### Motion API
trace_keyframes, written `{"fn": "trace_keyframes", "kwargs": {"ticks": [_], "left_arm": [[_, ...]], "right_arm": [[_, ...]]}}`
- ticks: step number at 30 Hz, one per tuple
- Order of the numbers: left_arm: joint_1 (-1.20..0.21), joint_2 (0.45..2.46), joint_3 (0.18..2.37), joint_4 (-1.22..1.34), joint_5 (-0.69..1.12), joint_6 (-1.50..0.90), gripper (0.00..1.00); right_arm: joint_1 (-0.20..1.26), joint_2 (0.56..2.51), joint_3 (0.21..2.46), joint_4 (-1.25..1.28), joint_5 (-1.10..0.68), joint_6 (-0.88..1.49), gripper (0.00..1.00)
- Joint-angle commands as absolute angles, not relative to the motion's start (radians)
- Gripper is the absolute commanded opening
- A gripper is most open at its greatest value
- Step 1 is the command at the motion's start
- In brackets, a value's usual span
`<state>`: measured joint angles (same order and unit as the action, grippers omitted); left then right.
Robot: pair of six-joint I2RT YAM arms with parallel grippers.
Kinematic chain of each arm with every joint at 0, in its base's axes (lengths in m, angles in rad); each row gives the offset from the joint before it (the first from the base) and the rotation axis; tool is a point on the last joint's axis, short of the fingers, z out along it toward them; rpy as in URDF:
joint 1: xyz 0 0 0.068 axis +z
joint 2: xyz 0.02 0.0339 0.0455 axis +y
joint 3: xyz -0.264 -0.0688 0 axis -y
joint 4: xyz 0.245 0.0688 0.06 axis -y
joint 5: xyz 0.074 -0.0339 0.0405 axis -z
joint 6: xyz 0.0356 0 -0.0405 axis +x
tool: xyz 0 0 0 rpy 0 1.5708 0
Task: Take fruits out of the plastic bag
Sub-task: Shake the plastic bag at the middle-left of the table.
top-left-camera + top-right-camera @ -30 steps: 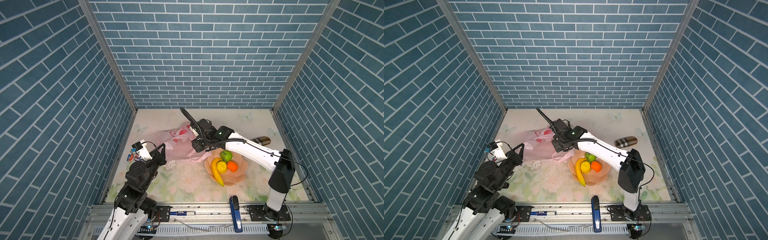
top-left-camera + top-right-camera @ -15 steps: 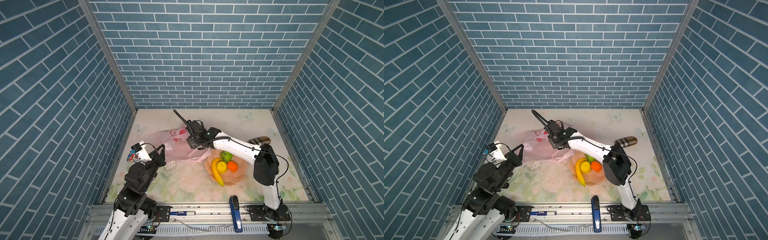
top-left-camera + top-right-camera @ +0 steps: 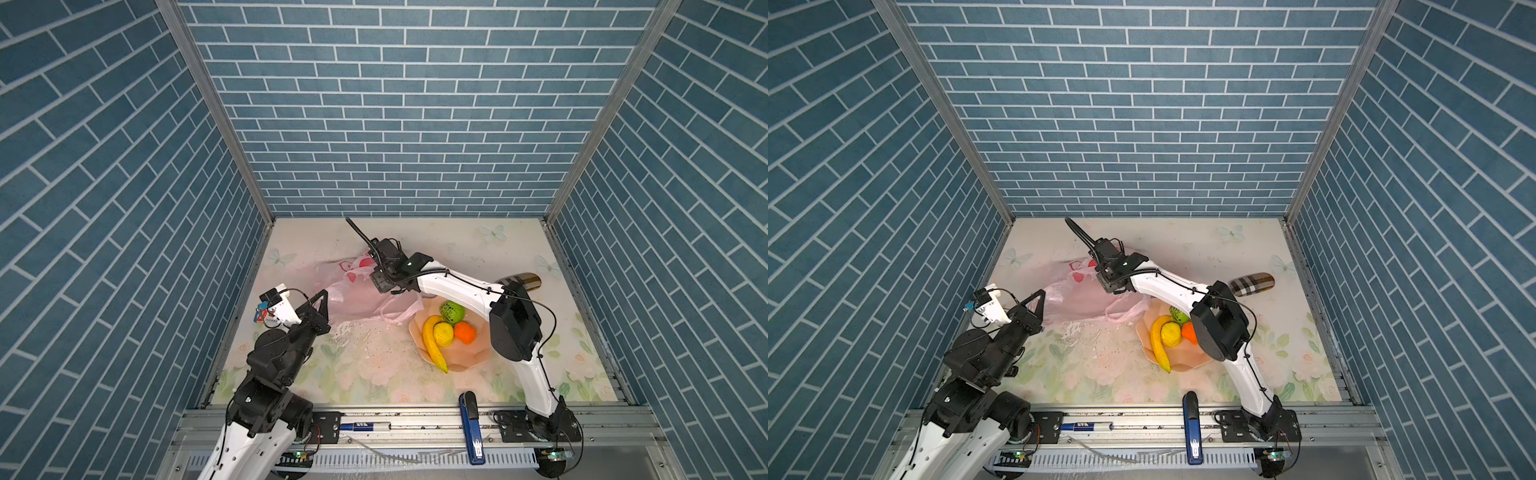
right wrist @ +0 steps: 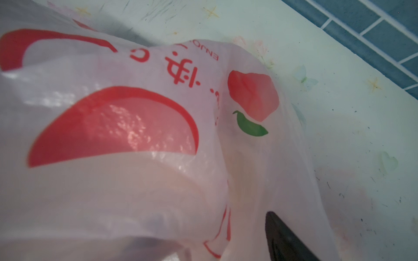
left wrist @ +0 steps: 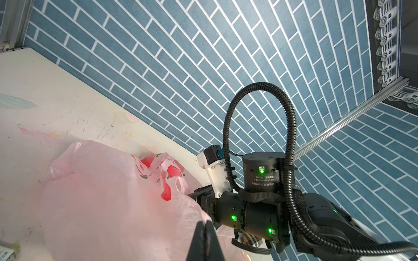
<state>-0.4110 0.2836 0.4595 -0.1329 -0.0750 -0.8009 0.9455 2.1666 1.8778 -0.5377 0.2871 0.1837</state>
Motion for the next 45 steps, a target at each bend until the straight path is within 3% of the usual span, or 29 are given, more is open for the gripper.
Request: {"fn": "trace_keyframes", "kwargs": {"ticks": [1,9,18,24,45], "left_arm": [[-0.410,0.263,0.448,-0.168,-0.095,-0.799,0.00],[-0.411,0.257,0.444,-0.189,-0.099,-0.803,0.00],[-0.410,0.280,0.416,-0.175,-0.103,-0.808,0.00],[-0.410,0.325,0.387,-0.128,-0.122,-0.806,0.00],[-0.410,0.326,0.311,-0.101,-0.178,-0.838,0.00]], "right_arm": [[0.923,2.186,1.928,-0.504,0.311,0.143,0.72],[0.880,2.226,1.944,-0.458,0.287,0.106,0.60],[0.852,2.214,1.966,-0.421,0.164,0.027,0.16],[0.848,2.200,1.985,-0.413,0.073,-0.024,0.01],[0.864,2.023,1.939,-0.390,-0.180,-0.157,0.00]]}}
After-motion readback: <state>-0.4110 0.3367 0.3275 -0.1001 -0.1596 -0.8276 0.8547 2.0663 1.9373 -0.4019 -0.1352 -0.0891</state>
